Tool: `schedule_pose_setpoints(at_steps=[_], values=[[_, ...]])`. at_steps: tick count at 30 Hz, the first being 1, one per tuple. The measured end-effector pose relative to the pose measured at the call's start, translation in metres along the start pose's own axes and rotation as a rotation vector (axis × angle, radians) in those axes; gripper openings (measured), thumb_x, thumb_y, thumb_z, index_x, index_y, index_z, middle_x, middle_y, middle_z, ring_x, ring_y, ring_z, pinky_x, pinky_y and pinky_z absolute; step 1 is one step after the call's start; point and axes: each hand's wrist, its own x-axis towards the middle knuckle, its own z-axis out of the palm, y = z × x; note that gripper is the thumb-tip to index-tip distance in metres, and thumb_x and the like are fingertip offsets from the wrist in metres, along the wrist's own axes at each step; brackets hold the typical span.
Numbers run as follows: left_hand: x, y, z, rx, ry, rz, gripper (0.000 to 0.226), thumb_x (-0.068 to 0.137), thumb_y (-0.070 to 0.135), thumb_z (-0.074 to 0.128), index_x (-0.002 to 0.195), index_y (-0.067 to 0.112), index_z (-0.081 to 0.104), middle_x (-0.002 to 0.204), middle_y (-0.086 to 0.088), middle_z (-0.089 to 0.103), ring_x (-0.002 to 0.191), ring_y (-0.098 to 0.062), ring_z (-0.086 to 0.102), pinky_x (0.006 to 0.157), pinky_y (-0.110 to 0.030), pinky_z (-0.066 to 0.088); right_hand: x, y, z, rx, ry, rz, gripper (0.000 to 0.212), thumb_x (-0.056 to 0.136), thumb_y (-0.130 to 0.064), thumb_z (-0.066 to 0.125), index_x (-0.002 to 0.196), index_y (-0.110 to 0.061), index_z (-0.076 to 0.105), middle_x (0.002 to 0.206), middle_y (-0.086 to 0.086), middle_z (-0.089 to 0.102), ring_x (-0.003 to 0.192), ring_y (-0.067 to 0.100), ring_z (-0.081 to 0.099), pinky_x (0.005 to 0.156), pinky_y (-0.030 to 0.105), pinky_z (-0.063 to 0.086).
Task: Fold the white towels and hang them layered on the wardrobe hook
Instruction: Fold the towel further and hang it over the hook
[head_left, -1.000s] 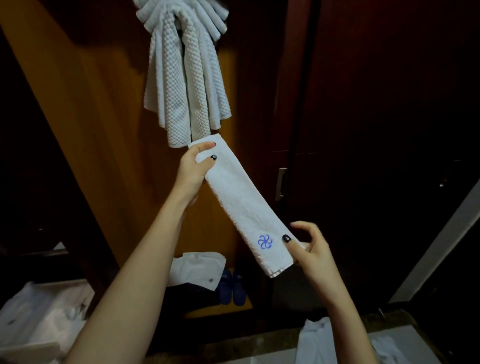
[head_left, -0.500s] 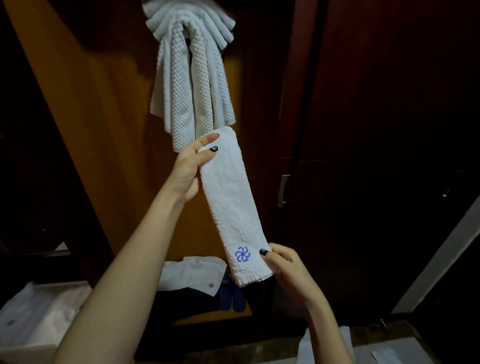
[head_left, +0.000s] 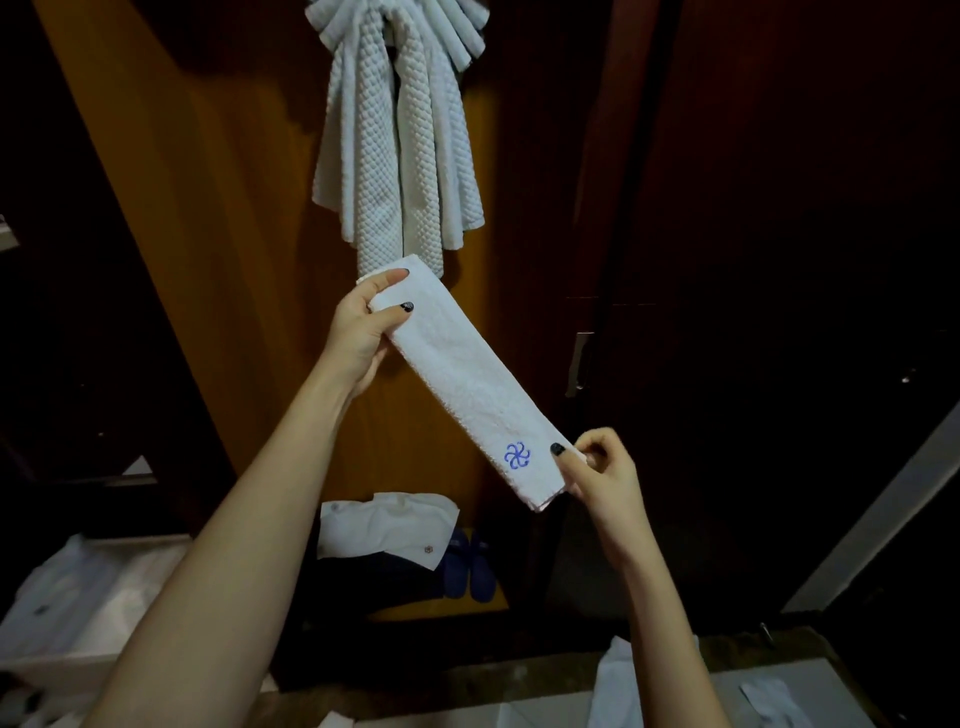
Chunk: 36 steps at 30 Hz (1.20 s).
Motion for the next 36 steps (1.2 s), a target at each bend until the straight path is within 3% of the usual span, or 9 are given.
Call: schedule_pose_setpoints(at_steps=[2, 5, 9, 11, 16, 22, 27, 31, 36], values=[[0.001, -0.001, -0.006, 0.022, 0.022, -0.006, 0.040, 0.089, -0.009, 0.057, 0.118, 0.017, 0.064, 0.118, -0.001, 0.058, 0.102, -0.012, 0.062, 0.071, -0.022, 0.056, 0.001, -0.001, -0.001, 0.063, -0.078, 0.021, 0.021, 0.094, -0.001, 0.058, 0.101, -0.019, 0.065, 0.089, 0.004, 0.065, 0.077, 0.013, 0.063, 0.064, 0.028, 0.051], [0.002, -0.002, -0.016, 0.080, 0.050, 0.003, 0.044, 0.087, -0.009, 0.059, 0.121, 0.018, 0.065, 0.114, 0.004, 0.059, 0.096, -0.009, 0.061, 0.069, -0.020, 0.055, 0.007, -0.007, 0.000, 0.010, -0.151, 0.010, 0.039, 0.096, 0.004, 0.046, 0.091, -0.021, 0.075, 0.104, 0.000, 0.070, 0.089, 0.008, 0.068, 0.068, 0.021, 0.053], [0.005, 0.002, -0.028, 0.105, 0.071, 0.042, 0.045, 0.085, -0.009, 0.063, 0.117, 0.022, 0.068, 0.126, 0.001, 0.056, 0.106, -0.009, 0.058, 0.075, -0.014, 0.053, 0.019, -0.019, 0.008, -0.072, -0.126, -0.003, 0.024, 0.092, 0.002, 0.055, 0.098, -0.015, 0.070, 0.109, 0.000, 0.063, 0.092, 0.001, 0.063, 0.064, 0.015, 0.050], [0.007, 0.008, -0.034, 0.100, 0.062, 0.030, 0.041, 0.085, -0.008, 0.063, 0.111, 0.023, 0.071, 0.127, 0.000, 0.058, 0.100, -0.006, 0.063, 0.070, -0.014, 0.053, 0.031, -0.027, 0.013, -0.111, -0.083, -0.091, 0.021, 0.089, 0.002, 0.062, 0.099, -0.016, 0.063, 0.105, -0.003, 0.060, 0.081, -0.005, 0.059, 0.060, 0.010, 0.045], [0.022, 0.038, -0.050, 0.121, 0.087, 0.025, 0.035, 0.088, -0.003, 0.063, 0.093, 0.029, 0.075, 0.111, 0.010, 0.063, 0.079, 0.001, 0.067, 0.060, -0.013, 0.051, 0.092, -0.081, 0.024, -0.104, -0.026, -0.243, 0.025, 0.085, 0.011, 0.059, 0.088, -0.011, 0.070, 0.082, -0.001, 0.063, 0.069, 0.009, 0.053, 0.060, 0.021, 0.043], [0.057, 0.111, -0.061, 0.181, 0.054, 0.120, 0.033, 0.088, -0.007, 0.060, 0.098, 0.022, 0.072, 0.108, 0.007, 0.065, 0.073, 0.004, 0.068, 0.057, -0.010, 0.049, 0.170, -0.162, 0.050, -0.032, -0.136, -0.244, 0.034, 0.087, 0.013, 0.050, 0.103, -0.009, 0.072, 0.094, 0.014, 0.066, 0.078, 0.014, 0.059, 0.064, 0.017, 0.047], [0.095, 0.165, -0.067, 0.349, -0.048, 0.148, 0.028, 0.090, -0.006, 0.058, 0.102, 0.015, 0.072, 0.106, 0.002, 0.066, 0.070, 0.002, 0.068, 0.058, -0.011, 0.050, 0.220, -0.212, 0.062, 0.046, -0.251, -0.233, 0.044, 0.088, 0.017, 0.047, 0.123, -0.005, 0.063, 0.093, 0.009, 0.065, 0.066, 0.007, 0.064, 0.062, 0.020, 0.054], [0.126, 0.193, -0.067, 0.413, -0.071, 0.140, 0.032, 0.089, -0.006, 0.060, 0.113, 0.011, 0.070, 0.095, -0.007, 0.068, 0.056, -0.002, 0.063, 0.053, -0.012, 0.050, 0.260, -0.241, 0.070, 0.085, -0.319, -0.251, 0.042, 0.089, 0.016, 0.048, 0.119, -0.009, 0.064, 0.087, 0.004, 0.072, 0.070, 0.008, 0.069, 0.064, 0.022, 0.056], [0.172, 0.218, -0.060, 0.164, 0.022, 0.258, 0.033, 0.089, -0.005, 0.059, 0.113, 0.016, 0.069, 0.128, 0.001, 0.056, 0.089, -0.009, 0.065, 0.060, -0.016, 0.054, 0.314, -0.270, 0.094, 0.183, -0.381, -0.227, 0.021, 0.090, 0.002, 0.059, 0.106, -0.006, 0.070, 0.094, 0.008, 0.075, 0.081, 0.012, 0.072, 0.067, 0.025, 0.058]])
